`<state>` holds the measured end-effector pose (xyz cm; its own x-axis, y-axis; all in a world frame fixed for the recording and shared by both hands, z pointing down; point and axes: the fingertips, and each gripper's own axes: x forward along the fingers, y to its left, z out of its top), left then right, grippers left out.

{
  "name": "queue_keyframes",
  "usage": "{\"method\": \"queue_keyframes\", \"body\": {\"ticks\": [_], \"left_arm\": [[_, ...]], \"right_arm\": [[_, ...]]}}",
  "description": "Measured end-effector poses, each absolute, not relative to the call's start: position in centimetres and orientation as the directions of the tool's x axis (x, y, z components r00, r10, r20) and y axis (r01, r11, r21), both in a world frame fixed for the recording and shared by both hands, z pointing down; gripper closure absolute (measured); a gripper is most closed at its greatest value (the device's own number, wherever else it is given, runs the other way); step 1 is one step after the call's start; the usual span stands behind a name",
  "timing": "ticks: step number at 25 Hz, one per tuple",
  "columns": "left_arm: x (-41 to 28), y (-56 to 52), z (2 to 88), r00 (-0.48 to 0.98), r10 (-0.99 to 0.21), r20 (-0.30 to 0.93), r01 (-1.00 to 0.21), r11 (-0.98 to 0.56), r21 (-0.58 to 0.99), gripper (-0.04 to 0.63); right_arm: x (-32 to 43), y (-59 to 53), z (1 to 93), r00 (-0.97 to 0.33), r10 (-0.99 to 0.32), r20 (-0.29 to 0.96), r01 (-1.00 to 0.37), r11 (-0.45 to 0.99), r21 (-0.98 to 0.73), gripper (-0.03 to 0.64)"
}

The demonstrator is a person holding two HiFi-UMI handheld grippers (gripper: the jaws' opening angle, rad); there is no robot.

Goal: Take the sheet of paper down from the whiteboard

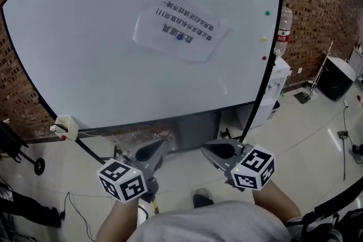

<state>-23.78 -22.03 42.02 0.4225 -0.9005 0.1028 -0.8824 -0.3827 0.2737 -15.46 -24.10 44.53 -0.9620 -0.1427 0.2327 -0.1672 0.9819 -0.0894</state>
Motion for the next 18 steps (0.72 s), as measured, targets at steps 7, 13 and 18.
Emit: {"method": "queue_keyframes", "body": {"ticks": [7,13,18], "left_arm": [[-25.9,-31.0,40.3,0.388,-0.917,0.094,-0.904,-0.358,0.232,0.595],[-27.9,-37.2,38.4,0.360,-0.930,0.070,-0.918,-0.339,0.207,0.595],[-30.1,-39.0,37.5,0.327,-0.944,0.054,-0.931,-0.312,0.188,0.594]], "right_arm": [[-18.6,-32.8,43.2,-0.975,-0.098,0.201,-0.111,0.992,-0.052,0.618],[-21.2,-39.5,41.8,-0.977,-0.070,0.204,-0.075,0.997,-0.020,0.618],[-22.5,-42.4,40.3,-0.980,-0.091,0.179,-0.094,0.996,-0.005,0.618]]}}
